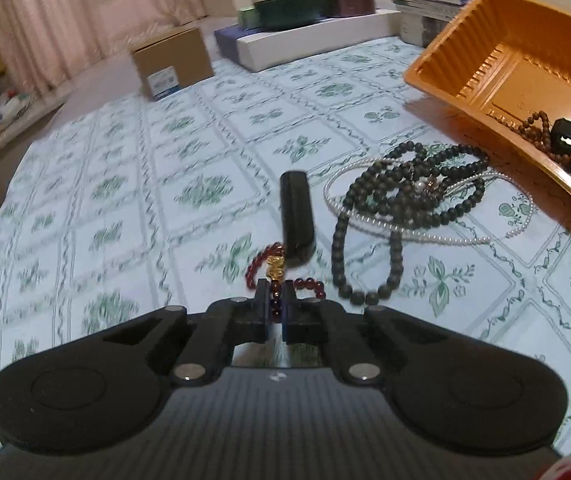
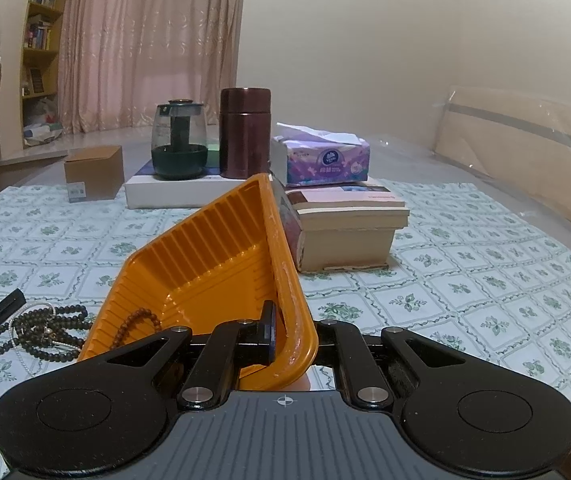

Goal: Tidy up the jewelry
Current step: 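Carry the red bead bracelet into the orange tray and open the left tool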

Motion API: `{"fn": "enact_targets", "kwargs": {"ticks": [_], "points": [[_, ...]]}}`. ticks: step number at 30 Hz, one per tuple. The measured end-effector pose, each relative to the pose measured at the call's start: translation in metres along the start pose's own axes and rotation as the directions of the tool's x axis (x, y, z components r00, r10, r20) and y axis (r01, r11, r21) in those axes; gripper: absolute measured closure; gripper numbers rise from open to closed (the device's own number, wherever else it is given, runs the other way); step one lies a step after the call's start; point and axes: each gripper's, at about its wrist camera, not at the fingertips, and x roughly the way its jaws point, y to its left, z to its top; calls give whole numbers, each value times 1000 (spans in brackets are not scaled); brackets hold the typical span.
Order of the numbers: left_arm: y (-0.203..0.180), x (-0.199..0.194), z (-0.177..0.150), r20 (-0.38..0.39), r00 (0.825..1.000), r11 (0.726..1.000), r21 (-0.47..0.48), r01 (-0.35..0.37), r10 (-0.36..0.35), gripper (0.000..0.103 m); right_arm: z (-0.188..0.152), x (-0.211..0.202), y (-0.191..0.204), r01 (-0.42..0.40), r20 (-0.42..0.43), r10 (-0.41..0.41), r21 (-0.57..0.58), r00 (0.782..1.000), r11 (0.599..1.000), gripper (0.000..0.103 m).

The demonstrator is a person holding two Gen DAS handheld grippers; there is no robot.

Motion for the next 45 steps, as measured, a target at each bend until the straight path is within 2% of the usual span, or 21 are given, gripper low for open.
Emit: {"fn": "enact_targets", "kwargs": {"ticks": [5, 11, 16, 22, 29, 33, 38, 45], "points": [[7, -22, -6, 23, 1000, 997, -80, -5, 7, 99, 0, 0, 0, -1, 1, 1, 2, 1000, 1000, 93], [13, -50, 3, 56, 998, 990, -141, -6, 14, 99, 1, -4, 3, -5, 8, 5, 1, 1000, 1000, 94], [10, -70, 19, 101, 995, 987, -155, 27, -11, 99, 2, -7, 3, -7, 9, 7, 8, 1000, 1000, 94], [-5, -87, 41, 165, 984, 982, -159, 101, -74, 99, 3, -8, 4, -9, 10, 9, 10, 1000, 1000, 93], [-43, -103, 71, 235, 956, 970, -127, 207, -173, 99, 3, -7, 3, -11, 13, 11, 20, 1000, 1000, 93], [-74, -103, 86, 257, 934, 954, -99, 281, -249, 99, 2, -7, 2, -14, 13, 13, 26, 1000, 1000, 93], [-116, -94, 104, 260, 902, 926, -62, 373, -345, 99, 2, -7, 1, -17, 13, 16, 31, 1000, 999, 93], [-159, -78, 127, 241, 865, 890, -10, 456, -440, 99, 1, -7, -1, -19, 15, 18, 44, 1000, 999, 93]]}}
